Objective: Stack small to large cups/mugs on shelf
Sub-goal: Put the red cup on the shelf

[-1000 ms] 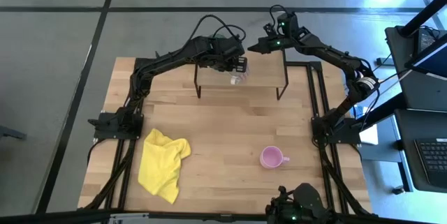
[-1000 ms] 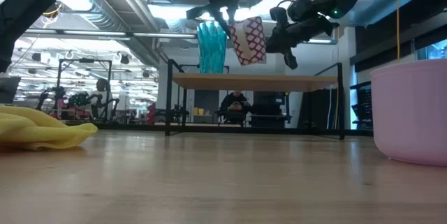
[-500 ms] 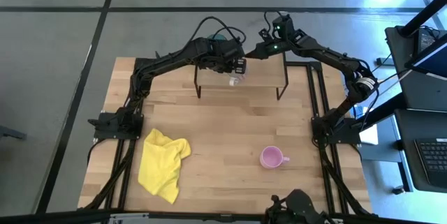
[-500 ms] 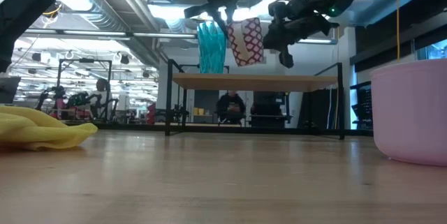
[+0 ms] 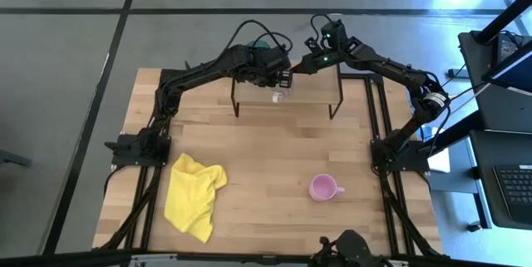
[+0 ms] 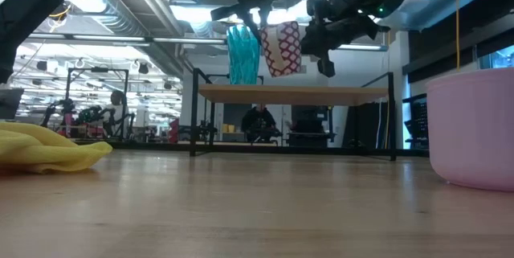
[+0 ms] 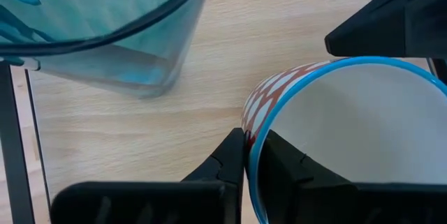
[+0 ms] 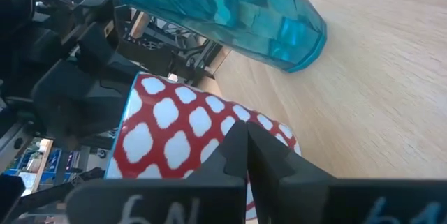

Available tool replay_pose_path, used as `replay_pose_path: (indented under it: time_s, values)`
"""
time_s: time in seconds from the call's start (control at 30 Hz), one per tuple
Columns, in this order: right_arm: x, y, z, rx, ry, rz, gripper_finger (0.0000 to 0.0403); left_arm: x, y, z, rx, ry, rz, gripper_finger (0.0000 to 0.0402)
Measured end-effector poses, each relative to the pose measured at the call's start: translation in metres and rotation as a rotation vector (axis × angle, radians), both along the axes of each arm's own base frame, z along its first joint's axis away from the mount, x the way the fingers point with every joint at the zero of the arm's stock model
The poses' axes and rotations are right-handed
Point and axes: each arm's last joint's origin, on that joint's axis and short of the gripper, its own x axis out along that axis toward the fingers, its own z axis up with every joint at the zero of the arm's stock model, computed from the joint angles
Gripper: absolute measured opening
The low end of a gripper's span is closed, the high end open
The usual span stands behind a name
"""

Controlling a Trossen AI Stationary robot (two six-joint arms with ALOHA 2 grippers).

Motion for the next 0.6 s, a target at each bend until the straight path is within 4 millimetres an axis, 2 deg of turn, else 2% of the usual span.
replay_pose_path:
  time_s: [0.6]
  values:
    - [-0.001,0.0012,-0.0017,0.004,0.014,0.011,0.0004,0.0045,-0.002,-0.0077,-0.019,0.026,-0.011,0.0028]
